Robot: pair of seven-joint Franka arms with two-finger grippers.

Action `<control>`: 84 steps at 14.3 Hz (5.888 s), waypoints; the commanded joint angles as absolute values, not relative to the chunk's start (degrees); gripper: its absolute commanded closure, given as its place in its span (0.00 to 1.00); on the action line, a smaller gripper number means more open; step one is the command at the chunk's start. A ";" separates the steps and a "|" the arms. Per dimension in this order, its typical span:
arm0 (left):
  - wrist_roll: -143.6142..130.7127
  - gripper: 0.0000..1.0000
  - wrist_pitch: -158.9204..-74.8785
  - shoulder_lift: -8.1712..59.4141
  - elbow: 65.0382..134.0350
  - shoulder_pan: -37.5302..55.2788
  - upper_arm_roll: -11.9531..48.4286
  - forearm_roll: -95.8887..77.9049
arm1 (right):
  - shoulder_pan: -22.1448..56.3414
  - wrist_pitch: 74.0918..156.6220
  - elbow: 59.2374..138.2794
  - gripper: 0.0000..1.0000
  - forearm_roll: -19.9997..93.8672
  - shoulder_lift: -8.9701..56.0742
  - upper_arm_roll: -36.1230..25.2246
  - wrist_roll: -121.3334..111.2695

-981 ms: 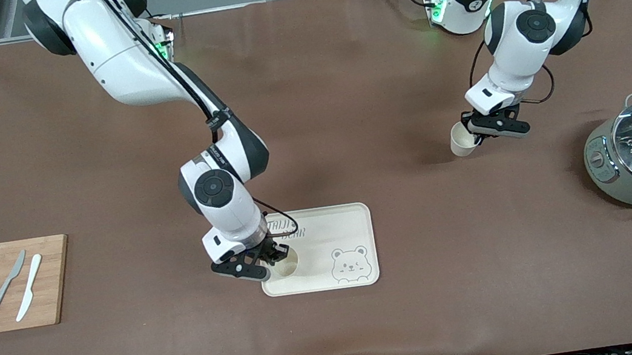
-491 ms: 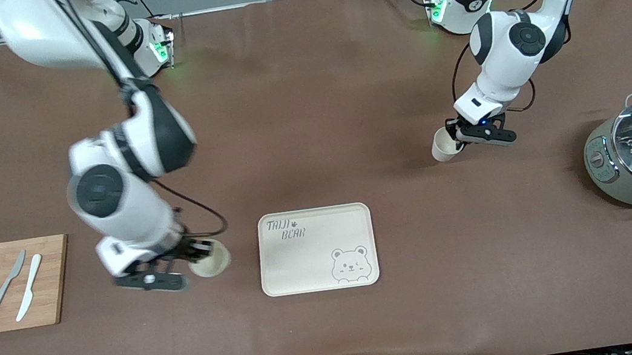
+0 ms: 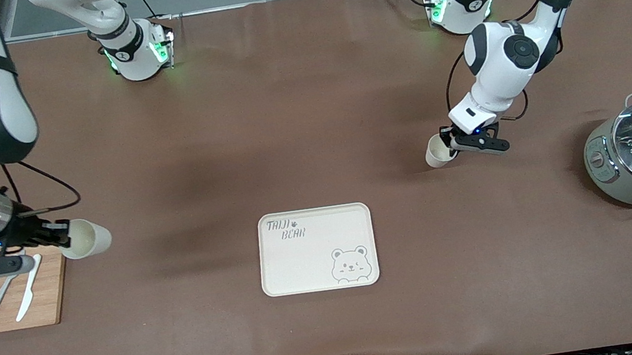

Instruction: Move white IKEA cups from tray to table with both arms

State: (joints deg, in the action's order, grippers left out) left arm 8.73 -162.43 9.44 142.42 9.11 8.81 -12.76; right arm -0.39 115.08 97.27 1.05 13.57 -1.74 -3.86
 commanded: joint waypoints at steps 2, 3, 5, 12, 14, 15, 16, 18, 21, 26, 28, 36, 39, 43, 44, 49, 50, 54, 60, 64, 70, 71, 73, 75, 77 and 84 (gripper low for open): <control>11.42 1.00 -163.39 11.77 140.54 8.70 9.14 -14.59 | -1.94 129.85 106.24 1.00 1.76 13.44 -0.44 -5.63; 11.51 1.00 -163.65 12.39 139.84 8.70 9.05 -14.59 | -1.50 133.99 107.65 1.00 1.76 15.10 -0.35 -5.45; 11.60 1.00 -164.70 13.44 139.57 8.70 9.05 -14.59 | -1.32 137.45 107.93 1.00 1.76 18.26 -0.35 -5.36; 12.91 1.00 -167.43 15.90 138.52 8.44 9.05 -14.50 | -1.67 146.86 107.93 1.00 8.34 26.36 -0.35 -5.62; 13.88 0.30 -167.61 16.26 138.25 8.44 9.05 -14.50 | -1.76 148.79 107.93 1.00 8.35 28.03 -0.35 -5.80; 13.97 0.00 -167.87 16.69 137.82 8.52 9.05 -14.59 | -1.76 149.49 107.93 1.00 8.35 28.56 -0.35 -5.80; 13.89 0.00 -167.87 16.70 137.81 8.44 9.05 -14.59 | -1.84 150.11 107.93 1.00 8.35 29.00 -0.35 -5.80; 13.89 0.00 -167.87 16.61 137.72 8.44 9.05 -14.59 | -1.76 150.90 107.93 1.00 8.35 29.35 -0.35 -5.80; 13.45 0.00 -167.26 15.30 137.81 8.35 9.05 -14.85 | -1.85 152.13 107.93 1.00 8.44 30.06 -0.35 -5.71; 13.27 0.00 -152.72 10.29 134.14 6.42 8.88 -14.94 | -2.20 152.31 107.40 0.01 8.35 30.41 -0.44 -5.98; 12.83 0.00 -139.64 9.49 127.04 6.07 8.35 -14.85 | -3.42 151.53 107.32 0.00 8.26 29.97 -0.44 -7.29; 8.09 0.00 -120.69 11.51 109.26 4.40 8.09 -13.37 | -10.98 102.39 86.18 0.00 7.91 18.90 -0.70 -8.61; 7.65 0.00 -112.02 13.35 99.19 4.83 8.44 -2.31 | -13.27 89.66 79.37 0.00 7.65 18.72 -0.88 -8.35; 7.65 0.00 -94.16 18.80 80.45 5.18 8.35 2.01 | -12.92 90.00 79.37 0.00 5.37 17.93 -0.62 -8.17; 7.65 0.00 -93.61 18.55 79.64 5.19 8.35 2.11 | -12.83 90.00 79.37 0.00 5.45 17.84 -0.53 -8.09; 7.65 0.00 -89.22 16.35 78.58 4.75 8.61 2.11 | -8.80 90.26 79.19 0.00 3.44 17.75 -0.35 2.89; 7.65 0.00 -88.95 15.83 78.66 4.66 8.70 2.20 | -8.62 90.26 79.19 0.00 2.56 17.75 -0.26 2.99; 7.47 0.00 -88.95 13.37 78.66 4.04 8.62 1.94 | -8.70 90.88 79.19 0.00 2.64 17.75 -0.26 2.90; 6.15 0.00 -88.86 9.06 79.89 0.02 8.08 2.72 | -8.79 90.88 79.19 0.00 2.55 17.32 -0.26 2.90; 7.82 0.00 -89.56 9.75 79.72 -3.25 8.09 2.72 | -8.88 90.88 79.19 0.00 2.90 16.79 -0.44 2.90; 7.82 0.00 -89.74 9.93 79.72 -1.25 5.30 2.55 | -8.96 92.29 79.19 0.00 3.34 16.70 -0.44 2.81; 7.56 0.00 -89.56 9.84 79.72 5.21 -1.60 2.20 | -8.96 92.20 79.19 0.00 3.34 16.70 -0.53 2.81; 8.08 0.00 -89.30 9.41 79.80 9.75 -7.82 0.45 | -8.96 92.29 79.19 0.00 3.43 16.70 -0.53 2.81; 8.70 0.00 -88.95 8.97 79.89 10.11 -7.91 0.26 | -8.96 92.46 79.19 0.00 3.43 16.70 -0.53 2.81; 8.70 0.00 -88.51 6.34 82.07 10.81 -7.91 0.09 | -9.05 92.46 79.19 0.00 3.52 16.70 -0.53 2.81; 8.88 0.00 -88.95 3.95 85.17 10.72 -6.77 -1.14 | -9.05 92.72 79.28 0.00 3.52 16.70 -0.53 2.81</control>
